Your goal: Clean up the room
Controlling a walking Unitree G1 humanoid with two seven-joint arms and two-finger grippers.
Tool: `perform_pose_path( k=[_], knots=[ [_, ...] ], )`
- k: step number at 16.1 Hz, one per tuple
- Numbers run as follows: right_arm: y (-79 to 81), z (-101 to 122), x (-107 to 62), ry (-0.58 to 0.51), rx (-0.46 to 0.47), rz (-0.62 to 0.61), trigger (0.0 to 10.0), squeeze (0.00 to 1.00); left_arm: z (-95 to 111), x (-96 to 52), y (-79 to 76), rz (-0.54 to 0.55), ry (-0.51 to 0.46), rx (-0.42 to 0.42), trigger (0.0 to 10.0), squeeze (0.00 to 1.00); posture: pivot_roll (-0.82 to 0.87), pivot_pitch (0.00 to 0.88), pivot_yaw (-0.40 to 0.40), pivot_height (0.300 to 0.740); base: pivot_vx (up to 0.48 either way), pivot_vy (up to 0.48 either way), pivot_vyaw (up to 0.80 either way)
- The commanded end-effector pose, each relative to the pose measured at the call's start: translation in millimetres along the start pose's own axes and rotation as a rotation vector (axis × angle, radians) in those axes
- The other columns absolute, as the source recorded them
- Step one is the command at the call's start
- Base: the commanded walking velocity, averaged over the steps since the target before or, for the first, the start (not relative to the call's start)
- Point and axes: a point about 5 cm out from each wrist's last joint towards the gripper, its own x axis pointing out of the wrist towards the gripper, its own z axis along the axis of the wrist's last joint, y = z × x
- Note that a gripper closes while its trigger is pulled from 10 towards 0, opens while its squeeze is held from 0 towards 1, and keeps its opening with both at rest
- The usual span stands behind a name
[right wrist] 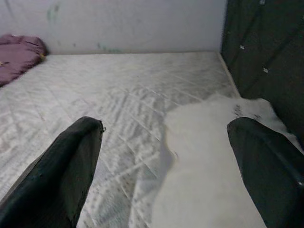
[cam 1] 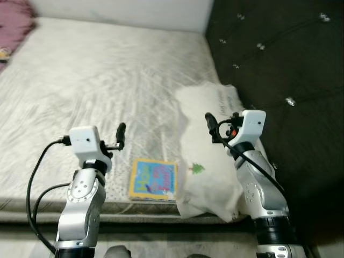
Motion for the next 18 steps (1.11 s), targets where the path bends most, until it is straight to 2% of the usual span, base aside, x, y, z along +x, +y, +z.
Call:
perform_pose_path(
  k=[1,3,6,9,13,16,18],
  knots=[
    [-6.2,2.3,1.5,-0.017,0.003,-0.036,10.0,0.0,-0.8,4.8,-2.3,-0.014,0.014,0.016,10.0,0.0,-0.01,0.0,-0.067,0.74,0.0,0.0,0.0],
    [-6.3,3.5,2.2,-0.026,0.003,-0.046,10.0,0.0,1.4,13.0,-1.8,-0.028,0.011,0.033,10.0,0.0,-0.02,0.0,-0.056,0.74,0.0,0.0,0.0],
    [-5.0,1.4,2.6,-0.023,0.001,-0.034,10.0,0.0,8.6,22.0,2.5,-0.019,-0.019,0.046,10.0,0.0,0.0,0.0,-0.083,0.74,0.0,0.0,0.0],
    [-1.3,1.2,10.2,-0.016,0.005,-0.007,10.0,0.0,7.9,18.5,9.2,0.044,-0.027,0.032,10.0,0.0,0.03,0.0,-0.112,0.74,0.0,0.0,0.0],
    [2.1,-3.8,9.8,-0.013,0.013,-0.005,10.0,0.0,0.1,9.7,16.3,0.071,-0.004,0.041,10.0,0.0,0.03,0.0,-0.1,0.74,0.0,0.0,0.0],
    [-7.2,-8.6,2.4,-0.001,0.013,-0.07,10.0,0.0,1.0,13.3,9.3,0.028,0.008,0.063,10.0,0.0,0.01,0.0,-0.08,0.74,0.0,0.0,0.0],
    [-13.3,-14.1,-1.6,0.018,0.018,-0.098,10.0,0.0,0.7,16.9,13.0,0.04,0.011,0.076,10.0,0.0,0.01,0.0,-0.077,0.74,0.0,0.0,0.0]
  ],
)
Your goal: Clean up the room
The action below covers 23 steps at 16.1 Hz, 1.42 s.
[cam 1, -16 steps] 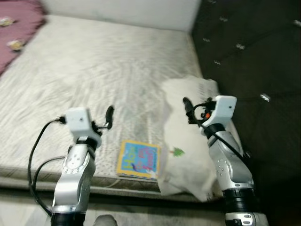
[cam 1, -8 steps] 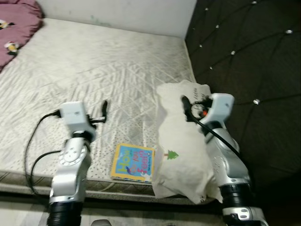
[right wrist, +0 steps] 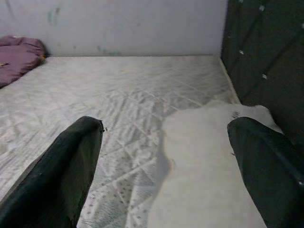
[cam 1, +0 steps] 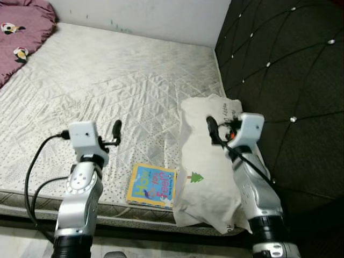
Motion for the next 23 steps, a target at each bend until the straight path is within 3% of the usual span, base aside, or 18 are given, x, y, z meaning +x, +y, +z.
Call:
perform_pose_path(
  k=[1,8,11,18,20,21,23],
  knots=[
    [-8.5,4.0,-0.5,-0.013,-0.003,-0.036,10.0,0.0,-1.4,0.7,1.9,0.005,0.012,0.008,10.0,0.0,0.01,0.0,-0.077,0.74,0.0,0.0,0.0],
    [-8.4,9.2,3.2,-0.044,-0.006,-0.058,10.0,0.0,3.9,2.8,-3.1,-0.011,-0.002,0.007,10.0,0.0,0.01,0.0,-0.063,0.74,0.0,0.0,0.0],
    [-8.5,4.1,0.3,-0.025,-0.014,-0.052,10.0,0.0,-0.2,-1.0,7.4,0.019,0.012,0.014,10.0,0.0,0.02,0.0,-0.068,0.74,0.0,0.0,0.0],
    [-13.4,1.3,1.2,0.01,-0.049,-0.084,10.0,0.0,-9.6,2.6,-1.9,0.007,0.059,-0.072,10.0,0.0,-0.01,0.0,-0.078,0.74,0.0,0.069,0.0],
    [-26.8,-6.7,-10.7,0.089,-0.053,-0.128,10.0,0.0,-3.8,5.8,-15.2,-0.08,0.055,-0.074,10.0,0.0,-0.03,0.0,-0.068,0.74,0.0,0.48,0.0],
    [-26.5,-8.8,-14.7,0.116,-0.028,-0.117,10.0,0.0,-3.7,3.3,-17.3,-0.102,0.057,-0.074,10.0,0.0,-0.02,0.0,-0.065,0.74,0.0,0.48,0.0],
    [-26.4,-16.0,-19.9,0.171,-0.079,-0.093,10.0,0.0,-6.3,-3.8,-17.4,-0.114,0.053,-0.056,10.0,0.0,-0.02,0.0,-0.065,0.74,0.0,0.48,0.0]
  ],
)
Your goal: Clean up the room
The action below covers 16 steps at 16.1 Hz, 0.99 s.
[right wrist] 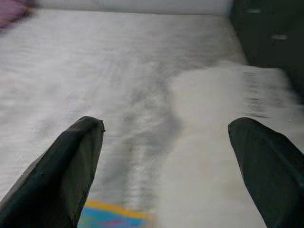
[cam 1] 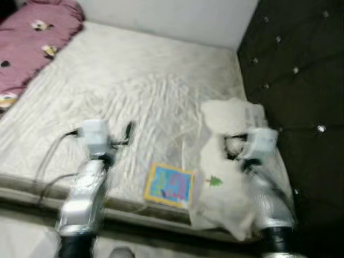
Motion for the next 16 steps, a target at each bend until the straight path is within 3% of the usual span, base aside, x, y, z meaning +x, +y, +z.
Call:
perform_pose_path(
  k=[1,4,7,12,16],
  knots=[
    [-18.7,-0.9,-5.9,0.023,-0.035,-0.054,10.0,0.0,7.1,0.8,-16.5,-0.056,-0.032,-0.012,10.0,0.0,-0.01,0.0,-0.07,0.74,0.0,0.48,0.0],
    [-21.1,-10.0,-7.7,0.112,-0.083,-0.052,10.0,0.0,4.3,0.8,-11.9,-0.046,-0.035,-0.018,10.0,0.0,-0.02,0.0,-0.102,0.74,0.0,0.48,0.0],
    [-17.3,-19.7,-12.5,0.178,-0.121,-0.028,10.0,0.0,14.5,2.9,-20.9,-0.073,-0.061,-0.042,10.0,0.0,-0.02,0.0,-0.097,0.74,0.0,0.48,-0.2],
    [-12.4,-15.8,-16.7,0.159,-0.079,-0.005,10.0,0.0,-0.4,-10.6,-19.5,-0.073,0.005,-0.041,10.0,0.0,-0.05,0.0,-0.053,0.74,0.0,0.48,-0.12],
    [-19.6,-15.8,-21.1,0.149,-0.034,-0.055,10.0,0.0,-7.6,-10.4,-18.5,-0.042,0.039,-0.065,10.0,0.0,-0.06,0.0,-0.056,0.74,0.0,0.48,0.0]
  ],
)
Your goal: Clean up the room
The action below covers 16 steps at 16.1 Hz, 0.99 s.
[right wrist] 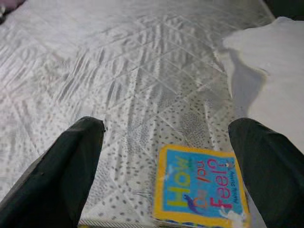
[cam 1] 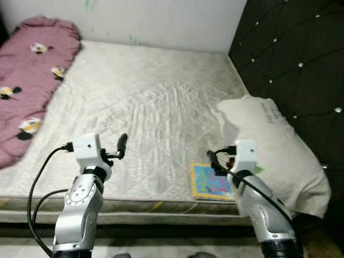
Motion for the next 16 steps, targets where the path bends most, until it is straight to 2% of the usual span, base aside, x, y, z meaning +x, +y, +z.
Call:
perform_pose_path(
  k=[1,3,6,9,10,11,12,13,14,16],
  knots=[
    [-12.5,0.9,-3.0,-0.004,0.004,-0.054,10.0,0.0,-2.7,2.4,-10.9,-0.031,0.017,-0.008,10.0,0.0,-0.05,0.0,-0.061,0.74,0.0,0.48,0.0],
    [-11.3,4.6,-2.6,-0.034,-0.028,-0.048,10.0,0.0,-3.2,3.0,-11.2,-0.026,0.017,-0.013,10.0,0.0,-0.06,0.0,-0.076,0.74,0.0,0.48,0.0],
    [0.5,15.6,-0.8,-0.094,-0.008,0.034,10.0,0.0,-0.6,3.1,-10.5,-0.027,0.008,-0.013,10.0,0.0,-0.05,0.0,-0.078,0.74,0.0,0.48,0.0],
    [4.4,26.0,3.9,-0.159,-0.037,0.014,10.0,0.0,6.4,8.8,-11.8,-0.035,-0.012,-0.006,10.0,0.0,-0.05,0.0,-0.079,0.74,0.0,0.48,0.0],
    [2.3,28.6,4.0,-0.175,-0.029,-0.01,10.0,0.0,8.0,9.2,-11.1,-0.03,-0.026,0.007,10.0,0.0,-0.05,0.0,-0.079,0.74,0.0,0.48,0.0],
    [-2.6,32.3,2.5,-0.204,0.029,-0.031,10.0,0.0,12.7,8.8,-7.9,-0.004,-0.082,0.043,10.0,0.0,-0.05,0.0,-0.079,0.74,0.0,0.48,0.0],
    [-3.3,33.5,1.7,-0.218,0.051,-0.028,10.0,0.0,14.1,8.5,-7.1,0.003,-0.101,0.05,10.0,0.0,-0.05,0.0,-0.079,0.74,0.0,0.48,0.0],
    [-5.8,39.8,-3.2,-0.291,0.06,-0.04,10.0,0.0,14.6,5.5,2.3,0.056,-0.139,0.088,10.0,0.0,-0.05,0.0,-0.079,0.74,0.0,0.352,0.0],
    [-5.6,42.8,-5.7,-0.329,0.051,-0.045,10.0,0.0,14.8,3.7,6.2,0.066,-0.159,0.131,10.0,0.0,-0.05,0.0,-0.079,0.74,0.0,0.0,0.0],
    [-3.4,43.3,-5.2,-0.35,0.062,-0.035,10.0,0.0,12.5,3.2,9.0,0.081,-0.152,0.138,10.0,0.0,-0.04,0.0,-0.074,0.74,0.0,0.0,0.0]
  ],
)
